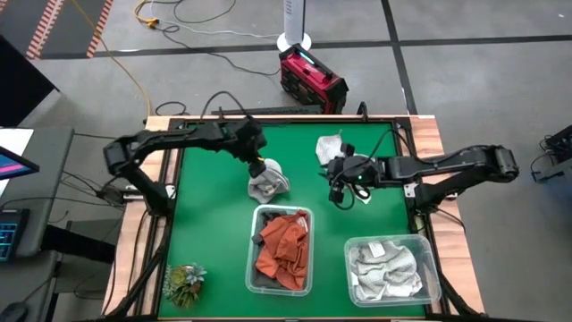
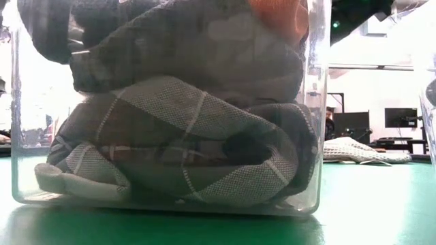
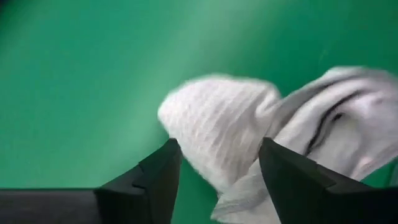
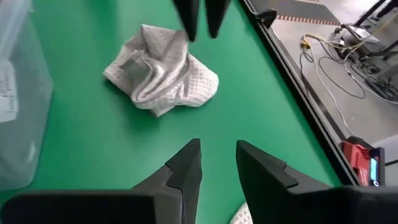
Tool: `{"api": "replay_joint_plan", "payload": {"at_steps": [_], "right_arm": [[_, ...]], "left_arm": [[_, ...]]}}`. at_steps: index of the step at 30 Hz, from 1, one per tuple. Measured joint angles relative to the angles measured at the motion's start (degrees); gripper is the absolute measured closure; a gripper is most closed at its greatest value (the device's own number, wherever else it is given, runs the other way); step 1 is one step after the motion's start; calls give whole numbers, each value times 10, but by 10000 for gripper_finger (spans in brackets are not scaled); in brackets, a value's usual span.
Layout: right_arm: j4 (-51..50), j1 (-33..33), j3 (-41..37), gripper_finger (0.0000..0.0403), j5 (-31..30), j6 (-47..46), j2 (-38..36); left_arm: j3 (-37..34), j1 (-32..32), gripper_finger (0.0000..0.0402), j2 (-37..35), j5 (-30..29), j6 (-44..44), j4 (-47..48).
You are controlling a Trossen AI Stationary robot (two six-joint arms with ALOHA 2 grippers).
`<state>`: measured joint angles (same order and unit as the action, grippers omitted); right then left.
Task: Sort towels by color in basket
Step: Put the left light grey towel into the right transparent bin
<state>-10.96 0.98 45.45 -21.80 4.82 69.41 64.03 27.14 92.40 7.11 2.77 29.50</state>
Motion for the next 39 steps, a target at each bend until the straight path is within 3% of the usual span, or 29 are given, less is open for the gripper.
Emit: {"api": "replay_joint_plan", "payload": {"at_steps": [6,11,14,18,20,24,31,39], "right_arm": [[0,3,0,265,0,2,0],[-1,0,0,265,0,2,0],[-1,-4,0,265,-1,2,0],[-1,-7,0,265,-1,2,0],[-2,-7,0,265,-1,2,0],[13,-6,0,265,-1,11,0],[145,-9,1,253,18,117,0],[176,-11,4,156,22,185,-5]], "left_arm": [[7,2,163,69,22,-13,6],[7,-10,179,99,42,-20,-3],[7,-28,236,91,41,-35,-31],[11,-48,364,58,43,-60,-60],[20,-52,388,38,42,-64,-69],[47,-53,397,-7,42,-65,-91],[86,-65,399,-43,38,-97,-176],[106,-100,401,-42,11,-123,-163]]}}
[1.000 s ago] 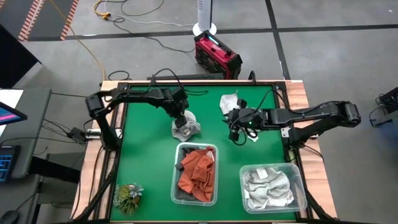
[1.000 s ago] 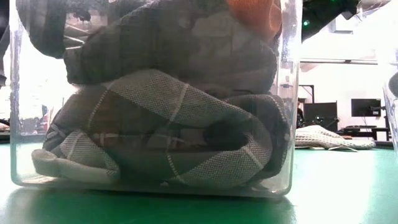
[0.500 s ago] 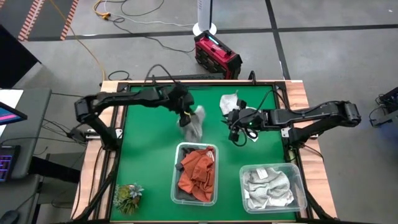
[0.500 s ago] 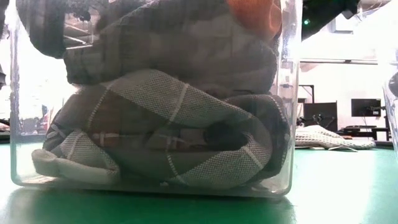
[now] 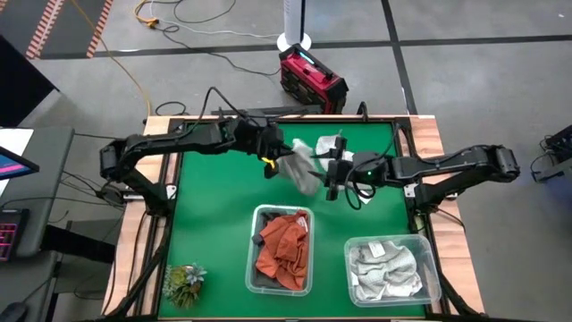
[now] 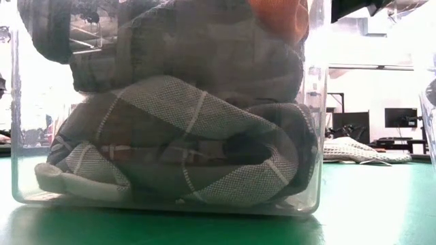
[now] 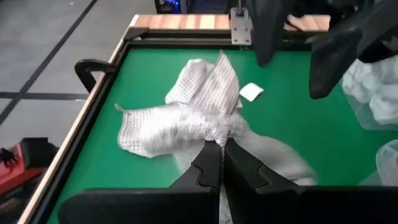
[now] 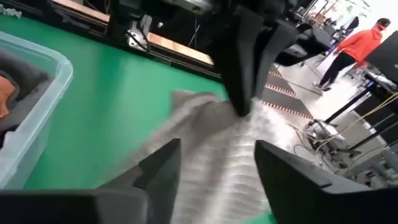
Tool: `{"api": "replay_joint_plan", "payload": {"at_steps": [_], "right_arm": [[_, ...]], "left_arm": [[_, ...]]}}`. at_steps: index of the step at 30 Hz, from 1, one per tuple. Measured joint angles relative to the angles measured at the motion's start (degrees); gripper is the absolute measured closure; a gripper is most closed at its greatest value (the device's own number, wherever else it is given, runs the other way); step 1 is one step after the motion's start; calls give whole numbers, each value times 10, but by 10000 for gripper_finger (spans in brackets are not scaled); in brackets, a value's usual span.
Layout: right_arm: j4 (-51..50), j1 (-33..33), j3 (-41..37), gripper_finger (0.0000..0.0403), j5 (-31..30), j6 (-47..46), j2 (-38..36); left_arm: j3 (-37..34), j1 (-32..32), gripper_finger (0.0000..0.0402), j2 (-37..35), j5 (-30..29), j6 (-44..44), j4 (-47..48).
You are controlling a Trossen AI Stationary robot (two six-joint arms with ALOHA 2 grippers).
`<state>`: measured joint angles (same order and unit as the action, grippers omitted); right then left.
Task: Sort towels by color in basket
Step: Put the left light grey towel into the right transparent bin
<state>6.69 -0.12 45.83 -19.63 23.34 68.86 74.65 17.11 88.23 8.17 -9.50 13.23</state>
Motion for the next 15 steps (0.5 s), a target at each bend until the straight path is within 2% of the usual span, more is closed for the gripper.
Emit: {"api": "replay_joint_plan", "payload": {"at_steps": [6,10,15], "right_arm": [[57,0,7,108,-6,44,24],[113,17,6,104,-16,54,49],[139,30,7,104,6,20,82]], "left_arm": [[0,-22,401,0,-10,-21,-29],[0,-36,401,0,-10,-37,-71],[0,-56,401,0,-11,-70,-107]]}}
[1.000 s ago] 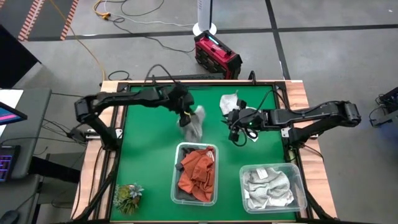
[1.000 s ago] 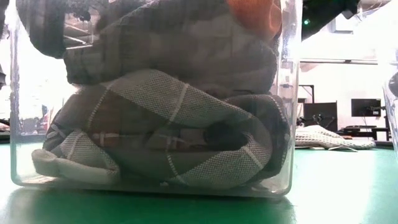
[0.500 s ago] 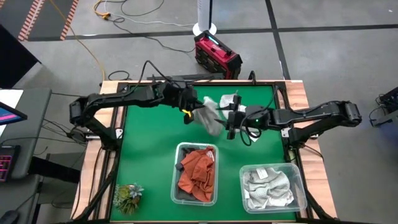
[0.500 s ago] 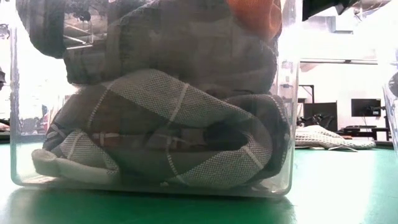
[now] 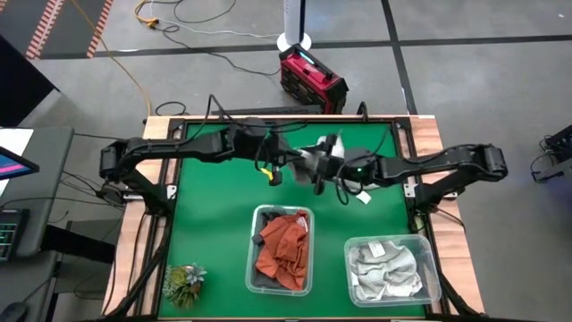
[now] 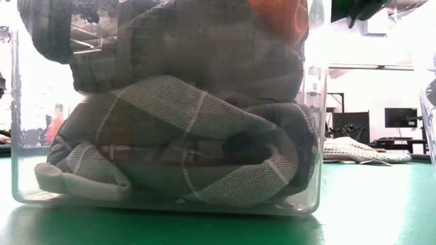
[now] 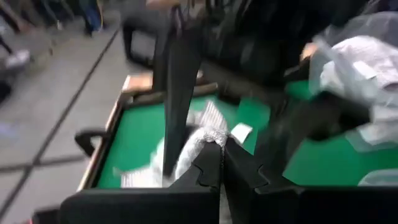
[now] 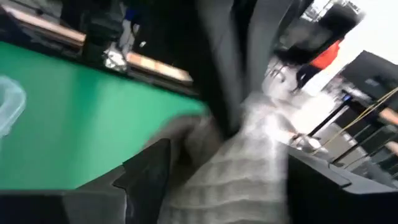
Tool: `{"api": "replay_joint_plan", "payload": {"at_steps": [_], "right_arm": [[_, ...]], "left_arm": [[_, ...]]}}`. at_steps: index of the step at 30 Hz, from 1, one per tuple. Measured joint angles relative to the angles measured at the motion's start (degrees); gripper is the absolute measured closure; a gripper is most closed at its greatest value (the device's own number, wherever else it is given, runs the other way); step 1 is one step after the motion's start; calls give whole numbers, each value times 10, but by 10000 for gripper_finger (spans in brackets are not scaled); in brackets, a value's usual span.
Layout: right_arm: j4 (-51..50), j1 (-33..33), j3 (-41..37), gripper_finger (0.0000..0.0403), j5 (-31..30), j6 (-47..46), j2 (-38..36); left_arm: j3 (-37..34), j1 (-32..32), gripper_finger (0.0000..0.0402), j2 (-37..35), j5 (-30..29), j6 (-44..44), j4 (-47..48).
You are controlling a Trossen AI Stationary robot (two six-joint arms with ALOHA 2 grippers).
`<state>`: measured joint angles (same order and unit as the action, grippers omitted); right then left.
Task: Sort towels by color in basket
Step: Put the left light grey towel into the right transparent bin
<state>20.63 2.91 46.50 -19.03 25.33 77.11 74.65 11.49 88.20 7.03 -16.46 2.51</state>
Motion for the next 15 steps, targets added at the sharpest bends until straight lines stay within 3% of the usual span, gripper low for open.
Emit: {"api": "replay_joint_plan", "payload": {"at_steps": [9,12,15], "right_arm": [[41,3,0,130,2,-30,38],[34,-3,0,171,2,-30,35],[17,-10,0,249,-3,-25,24]], "left_arm": [[0,-35,401,0,-1,-62,-99],[0,-38,401,0,-13,-54,-100],[0,-38,393,0,-32,-10,-96]]}}
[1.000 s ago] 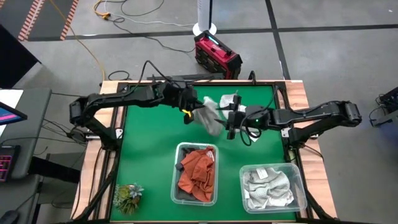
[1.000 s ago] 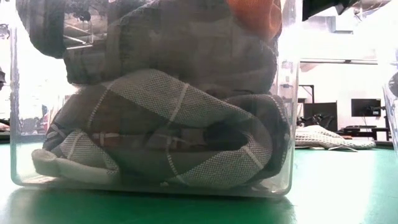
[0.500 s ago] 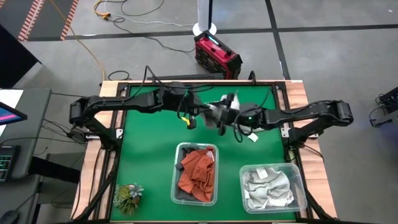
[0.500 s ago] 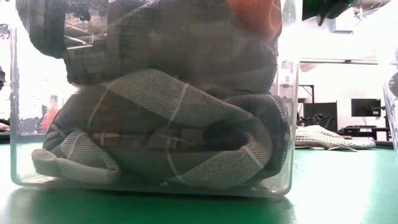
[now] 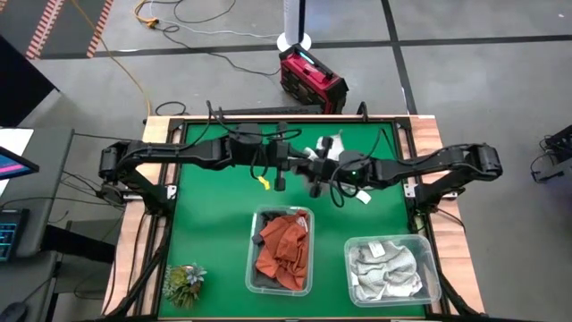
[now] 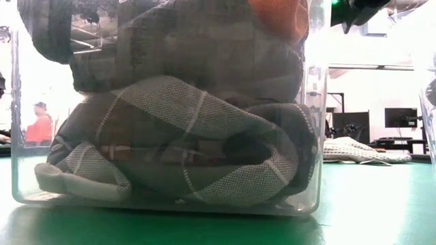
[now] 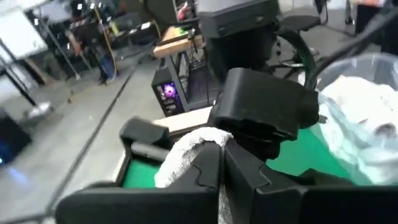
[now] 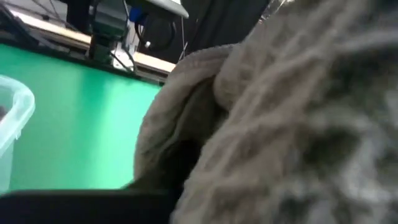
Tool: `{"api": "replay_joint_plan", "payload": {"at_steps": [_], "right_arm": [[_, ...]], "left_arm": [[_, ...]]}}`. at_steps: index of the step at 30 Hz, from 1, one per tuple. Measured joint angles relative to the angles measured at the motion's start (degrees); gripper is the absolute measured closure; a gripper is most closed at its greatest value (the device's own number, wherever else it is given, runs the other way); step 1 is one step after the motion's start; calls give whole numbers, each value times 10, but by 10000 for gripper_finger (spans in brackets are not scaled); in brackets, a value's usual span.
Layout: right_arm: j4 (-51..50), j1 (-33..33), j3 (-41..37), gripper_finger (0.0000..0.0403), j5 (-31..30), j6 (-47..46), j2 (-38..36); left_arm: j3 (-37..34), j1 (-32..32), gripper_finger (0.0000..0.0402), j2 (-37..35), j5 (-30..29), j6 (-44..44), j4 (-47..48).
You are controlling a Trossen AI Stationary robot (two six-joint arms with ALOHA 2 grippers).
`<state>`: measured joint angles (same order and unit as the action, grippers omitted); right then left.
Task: Sort towels by color in basket
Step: Put the left light grey towel into the right transparent bin
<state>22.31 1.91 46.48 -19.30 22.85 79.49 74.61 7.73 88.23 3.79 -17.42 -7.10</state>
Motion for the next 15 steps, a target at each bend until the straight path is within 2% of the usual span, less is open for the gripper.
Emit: {"api": "replay_joint_plan", "payload": {"at_steps": [3,4,12,15], "right_arm": [[-37,-7,0,349,-3,12,-20],[-52,-8,0,365,-3,13,-28],[-201,-8,-1,359,-5,-38,-108],[-282,-25,-1,364,0,-94,-157]], "left_arm": [[0,0,372,0,-9,39,4],[0,0,361,-1,-9,41,11],[0,-3,229,-27,-11,52,82],[0,-11,197,-53,-11,36,114]]}}
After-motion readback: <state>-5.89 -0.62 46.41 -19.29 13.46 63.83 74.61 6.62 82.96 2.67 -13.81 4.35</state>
